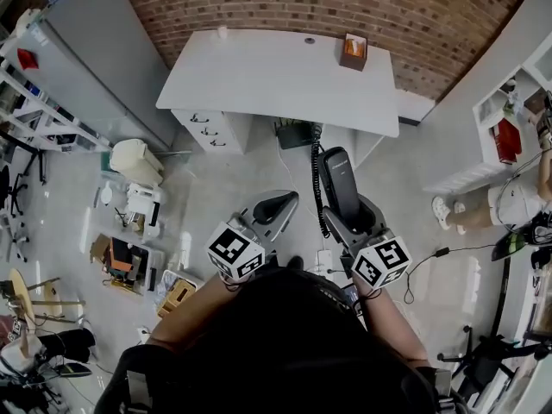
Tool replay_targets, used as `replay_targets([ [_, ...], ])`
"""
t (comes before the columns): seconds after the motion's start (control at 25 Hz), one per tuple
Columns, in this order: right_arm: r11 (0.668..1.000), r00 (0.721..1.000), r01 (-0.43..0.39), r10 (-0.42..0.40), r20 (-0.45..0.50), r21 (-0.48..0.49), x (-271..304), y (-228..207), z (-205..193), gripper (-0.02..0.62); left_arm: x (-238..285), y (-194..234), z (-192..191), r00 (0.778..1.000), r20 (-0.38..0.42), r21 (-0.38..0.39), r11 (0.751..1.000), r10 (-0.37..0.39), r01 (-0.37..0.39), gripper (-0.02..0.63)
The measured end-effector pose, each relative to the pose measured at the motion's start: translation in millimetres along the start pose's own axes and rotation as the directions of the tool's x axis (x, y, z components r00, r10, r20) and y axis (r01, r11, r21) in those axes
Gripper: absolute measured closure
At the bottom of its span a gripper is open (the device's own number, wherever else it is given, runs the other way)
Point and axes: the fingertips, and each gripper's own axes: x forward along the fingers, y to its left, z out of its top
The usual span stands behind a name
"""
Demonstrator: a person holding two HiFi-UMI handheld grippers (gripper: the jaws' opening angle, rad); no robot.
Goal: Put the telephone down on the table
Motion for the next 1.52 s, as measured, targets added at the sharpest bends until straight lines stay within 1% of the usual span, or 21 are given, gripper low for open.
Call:
replay_targets([
  [0.2,1.000,1.000,0.021,-0.021,-0.009,0.002,19.6,-14.3,4.0,0.318,18.0,19.7,-1.8,1.000,-0.008,-0.015,0.999,-0.028,0.028,0.598],
  [0.36,0.999,0.999,0.036,-0.036,-0.017,-0.003,39.8,-27.8,12.5,0.318,33.3,43.1,4.3,0.998,-0.001,-0.022,0.998,-0.055,0.055,0.598],
  [0.48,0.999,0.999,0.048,-0.048,-0.022,0.004,65.4,-38.8,17.9,0.318,41.8,65.7,8.1,0.997,-0.003,-0.025,0.997,-0.072,0.072,0.598],
  [0.64,0.999,0.998,0.050,-0.050,-0.031,-0.007,113.6,-47.9,28.4,0.318,48.7,111.3,16.8,0.996,-0.003,-0.023,0.996,-0.086,0.086,0.598],
  [0.84,0.998,0.998,0.060,-0.061,-0.031,-0.018,183.8,-56.1,50.1,0.318,48.4,183.9,35.4,0.995,-0.003,-0.023,0.994,-0.103,0.103,0.598],
  [1.16,0.996,0.996,0.087,-0.088,-0.029,-0.023,267.7,-47.1,70.7,0.318,35.6,274.1,58.8,0.994,0.005,-0.029,0.994,-0.106,0.106,0.598],
  [1.36,0.995,0.995,0.099,-0.099,-0.032,-0.014,301.6,-41.1,72.8,0.318,30.8,315.1,65.1,0.995,0.007,-0.041,0.995,-0.096,0.096,0.598],
  [1.52,0.995,0.994,0.099,-0.099,-0.046,-0.012,314.7,-38.8,69.5,0.318,30.0,330.1,62.0,0.996,0.001,-0.053,0.995,-0.086,0.086,0.598],
])
